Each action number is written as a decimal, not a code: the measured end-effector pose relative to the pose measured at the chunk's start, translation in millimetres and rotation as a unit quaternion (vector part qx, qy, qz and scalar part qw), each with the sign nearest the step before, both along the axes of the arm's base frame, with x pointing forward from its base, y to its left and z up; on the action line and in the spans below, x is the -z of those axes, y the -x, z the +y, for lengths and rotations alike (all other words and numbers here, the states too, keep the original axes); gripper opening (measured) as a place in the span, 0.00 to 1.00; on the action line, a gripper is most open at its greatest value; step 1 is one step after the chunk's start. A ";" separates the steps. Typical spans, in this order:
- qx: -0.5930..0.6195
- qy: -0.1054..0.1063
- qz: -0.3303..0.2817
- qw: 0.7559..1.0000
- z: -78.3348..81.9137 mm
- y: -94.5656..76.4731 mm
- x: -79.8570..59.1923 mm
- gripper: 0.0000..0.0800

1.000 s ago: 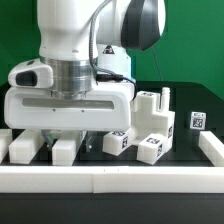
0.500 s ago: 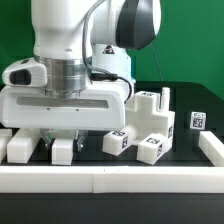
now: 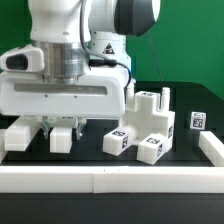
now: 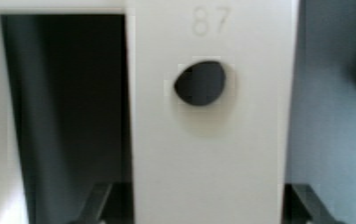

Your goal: Assemble chair

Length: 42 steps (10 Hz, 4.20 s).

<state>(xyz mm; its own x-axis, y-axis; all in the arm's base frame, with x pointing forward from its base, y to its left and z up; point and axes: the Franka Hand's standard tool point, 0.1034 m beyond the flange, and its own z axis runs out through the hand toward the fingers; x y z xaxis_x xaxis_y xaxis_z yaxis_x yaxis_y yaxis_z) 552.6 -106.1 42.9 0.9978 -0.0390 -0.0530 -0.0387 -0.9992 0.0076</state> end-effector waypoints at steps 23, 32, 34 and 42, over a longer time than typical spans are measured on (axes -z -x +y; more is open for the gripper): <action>0.250 -0.040 0.008 0.967 44.5 13.6 -95.6 0.36; 0.274 -0.032 0.010 0.961 112.6 6.1 -97.8 0.36; 0.282 -0.027 0.014 0.959 138.8 6.4 -91.5 0.36; 0.268 -0.024 0.006 0.963 157.5 6.5 -81.7 0.36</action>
Offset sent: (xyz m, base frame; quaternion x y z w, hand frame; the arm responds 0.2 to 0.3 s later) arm 0.0042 -0.0086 0.0568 -0.0141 -0.0120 -0.0163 0.9997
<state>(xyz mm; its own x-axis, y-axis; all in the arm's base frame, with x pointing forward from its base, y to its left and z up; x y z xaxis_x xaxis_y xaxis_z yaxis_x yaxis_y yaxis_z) 546.1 51.4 124.6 0.8343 -0.5458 -0.0780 -0.5494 -0.8349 -0.0344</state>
